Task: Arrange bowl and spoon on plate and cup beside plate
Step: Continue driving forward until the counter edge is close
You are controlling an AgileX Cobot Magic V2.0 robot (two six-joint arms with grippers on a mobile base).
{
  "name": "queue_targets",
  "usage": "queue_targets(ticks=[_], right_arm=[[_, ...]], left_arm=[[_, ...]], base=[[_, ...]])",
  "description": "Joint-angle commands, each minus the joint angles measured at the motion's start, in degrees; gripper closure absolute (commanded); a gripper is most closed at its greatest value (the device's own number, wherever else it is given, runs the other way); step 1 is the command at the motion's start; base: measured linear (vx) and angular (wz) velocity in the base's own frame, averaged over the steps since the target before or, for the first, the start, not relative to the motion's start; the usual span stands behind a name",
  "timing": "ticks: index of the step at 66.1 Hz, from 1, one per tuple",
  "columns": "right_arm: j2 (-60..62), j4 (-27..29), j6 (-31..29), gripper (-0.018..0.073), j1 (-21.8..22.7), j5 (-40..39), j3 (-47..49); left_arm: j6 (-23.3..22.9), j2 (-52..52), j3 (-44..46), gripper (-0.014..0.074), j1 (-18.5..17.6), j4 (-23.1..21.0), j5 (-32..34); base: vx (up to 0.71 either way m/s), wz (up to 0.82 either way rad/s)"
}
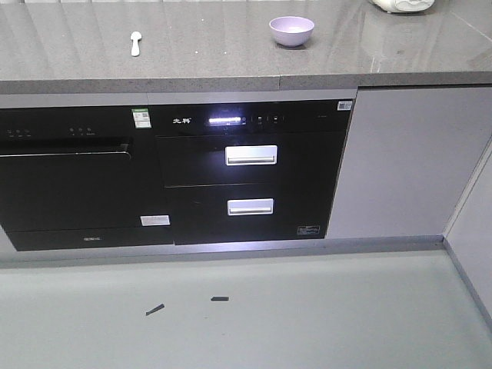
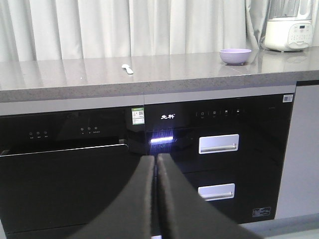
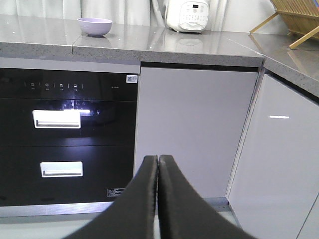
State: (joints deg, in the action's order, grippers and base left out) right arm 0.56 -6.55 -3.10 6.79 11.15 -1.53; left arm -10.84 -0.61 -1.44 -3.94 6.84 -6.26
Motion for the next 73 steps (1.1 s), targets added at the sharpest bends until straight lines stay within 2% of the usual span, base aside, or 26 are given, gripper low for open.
queue_targets(ticks=[1, 73], right_arm=[[0.72, -0.19, -0.39, 0.0565, 0.17, -4.42, -0.97], [0.72, -0.19, -0.39, 0.0565, 0.17, -4.27, -0.97]], left_arm=[[-0.48, -1.0, -1.72, 0.0602, 0.02, -0.03, 4.05], [-0.48, -1.0, -1.72, 0.0602, 0.02, -0.03, 4.05]], base=[[0.1, -0.01], [0.11, -0.02]])
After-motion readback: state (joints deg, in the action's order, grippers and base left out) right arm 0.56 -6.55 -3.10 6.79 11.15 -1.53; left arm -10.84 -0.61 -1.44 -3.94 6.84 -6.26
